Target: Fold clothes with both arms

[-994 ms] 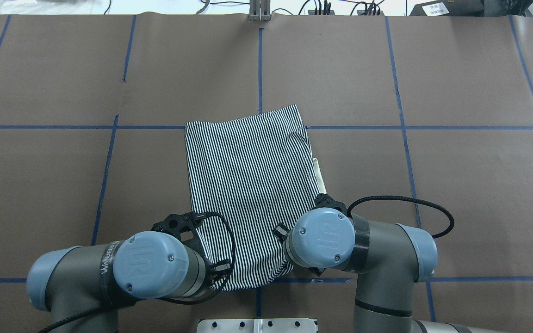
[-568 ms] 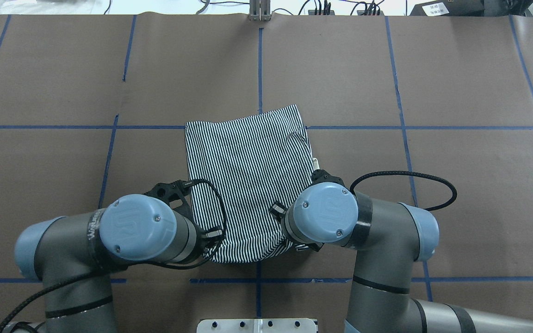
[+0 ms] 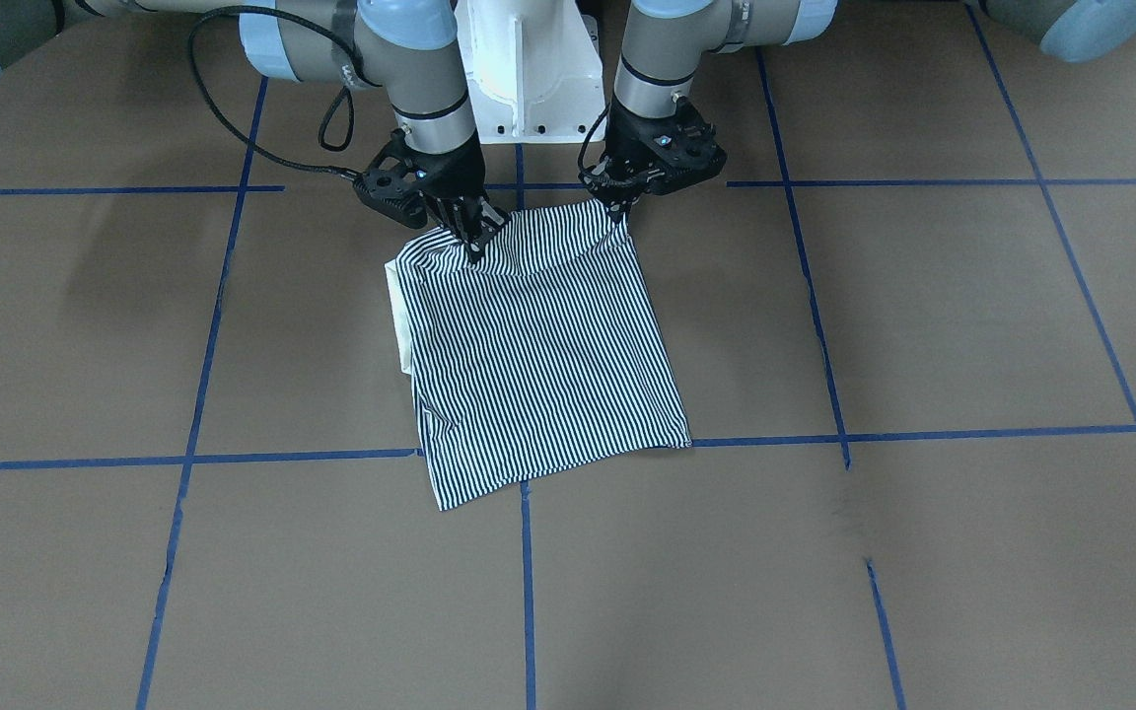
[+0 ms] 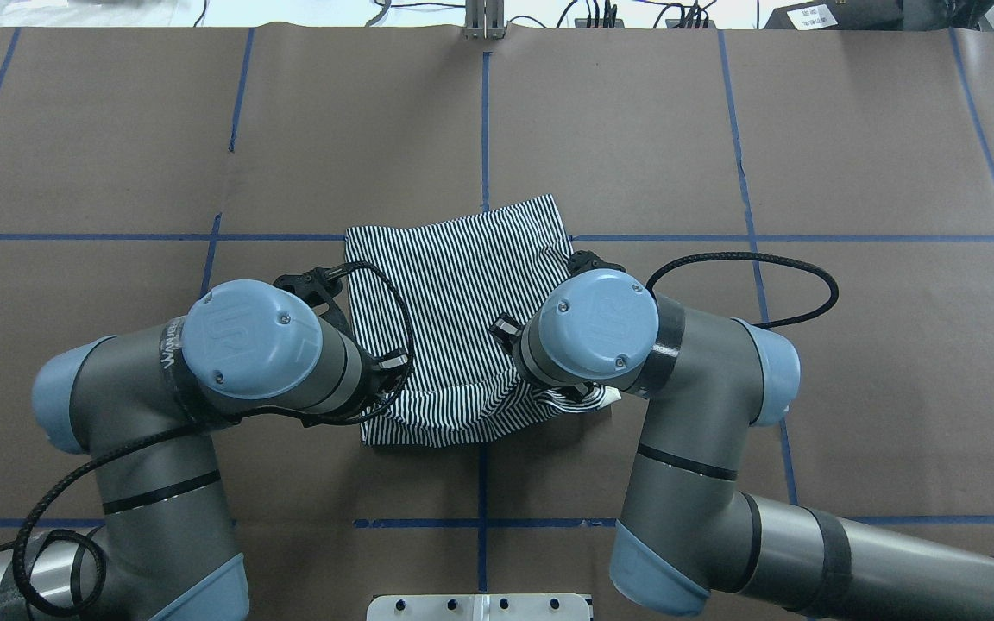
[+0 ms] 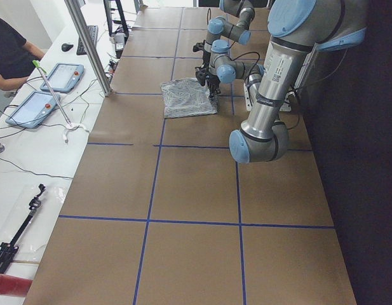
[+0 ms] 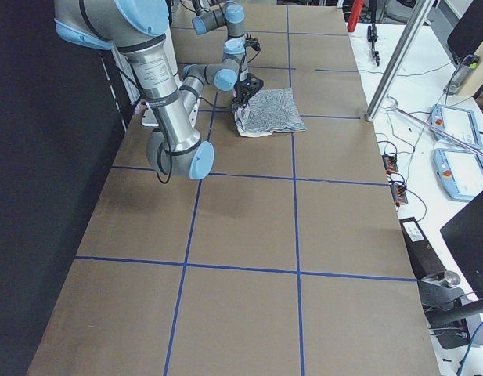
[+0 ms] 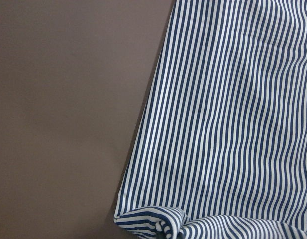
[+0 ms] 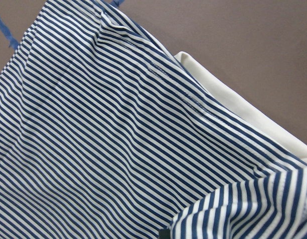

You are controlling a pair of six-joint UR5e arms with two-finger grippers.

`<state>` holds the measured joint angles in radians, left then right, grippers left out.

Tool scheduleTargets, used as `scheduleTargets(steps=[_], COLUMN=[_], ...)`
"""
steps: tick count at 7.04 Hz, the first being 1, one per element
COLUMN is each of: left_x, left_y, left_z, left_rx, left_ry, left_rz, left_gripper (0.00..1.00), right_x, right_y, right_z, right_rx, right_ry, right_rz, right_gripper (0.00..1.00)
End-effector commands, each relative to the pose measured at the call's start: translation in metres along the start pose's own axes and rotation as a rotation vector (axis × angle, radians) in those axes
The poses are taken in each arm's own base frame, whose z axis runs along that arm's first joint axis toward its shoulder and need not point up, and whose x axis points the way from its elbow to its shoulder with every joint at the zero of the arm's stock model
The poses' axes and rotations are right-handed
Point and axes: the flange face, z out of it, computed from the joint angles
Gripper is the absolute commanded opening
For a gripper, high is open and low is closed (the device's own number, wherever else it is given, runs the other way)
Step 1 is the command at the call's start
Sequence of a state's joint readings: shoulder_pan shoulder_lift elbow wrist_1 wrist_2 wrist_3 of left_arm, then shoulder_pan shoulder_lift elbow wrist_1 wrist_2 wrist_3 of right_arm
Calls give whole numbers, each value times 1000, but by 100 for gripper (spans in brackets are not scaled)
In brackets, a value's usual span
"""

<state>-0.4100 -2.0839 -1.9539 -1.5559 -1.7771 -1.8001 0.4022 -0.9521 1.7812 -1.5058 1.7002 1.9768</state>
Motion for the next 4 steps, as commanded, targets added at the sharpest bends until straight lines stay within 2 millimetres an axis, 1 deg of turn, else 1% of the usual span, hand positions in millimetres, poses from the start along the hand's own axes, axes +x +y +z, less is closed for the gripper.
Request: scheduleTargets(steps=[1, 2, 3, 4], left_x=[3, 5, 14, 35], left_y=[-10, -23, -57, -100], left_z=[13, 8, 2, 14], left_rx=[6, 22, 59, 82], left_ry=[10, 24, 47, 37], left_rz=[-79, -106, -146, -185], left_gripper=[0, 0, 0, 0], right_x=[-19, -25, -56, -100], right_y=[-10, -22, -48, -72], right_z=[11, 6, 9, 33], right_rx=[6, 19, 62, 109], right_ry=[-33, -42, -43, 4], right_rz=[-1, 9, -9, -51], right_gripper=[0, 0, 0, 0])
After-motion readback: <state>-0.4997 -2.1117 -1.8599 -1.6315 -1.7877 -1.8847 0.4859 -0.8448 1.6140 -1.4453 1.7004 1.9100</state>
